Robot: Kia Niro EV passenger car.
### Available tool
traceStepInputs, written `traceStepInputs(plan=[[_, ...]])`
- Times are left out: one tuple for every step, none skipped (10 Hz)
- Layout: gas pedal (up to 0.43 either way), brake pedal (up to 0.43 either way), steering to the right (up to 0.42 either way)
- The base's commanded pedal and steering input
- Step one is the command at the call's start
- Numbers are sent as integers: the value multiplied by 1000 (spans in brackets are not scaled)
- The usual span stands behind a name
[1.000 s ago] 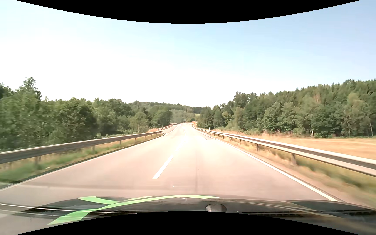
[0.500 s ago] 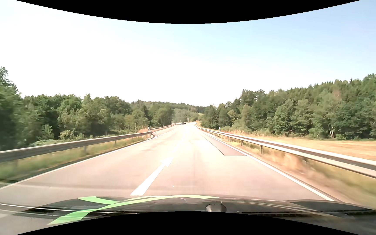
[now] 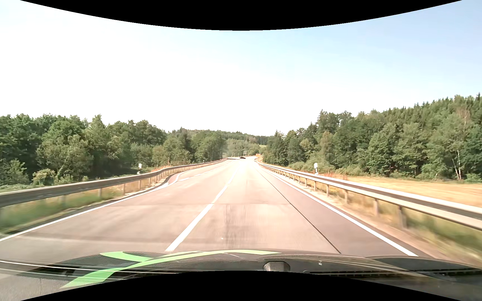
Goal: Follow the waypoints while adhering to traffic rules and regulations
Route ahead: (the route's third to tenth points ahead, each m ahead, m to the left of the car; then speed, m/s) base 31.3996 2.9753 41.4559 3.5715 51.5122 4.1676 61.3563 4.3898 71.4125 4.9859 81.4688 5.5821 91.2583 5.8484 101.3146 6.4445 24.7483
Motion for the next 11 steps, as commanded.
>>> traceStepInputs(plan=[[39,0,-12],[98,0,-11],[138,0,-10],[169,0,-9],[177,0,-8],[220,0,-8],[228,0,-8],[228,0,-7],[228,0,-8],[228,0,-7],[220,0,-6]])
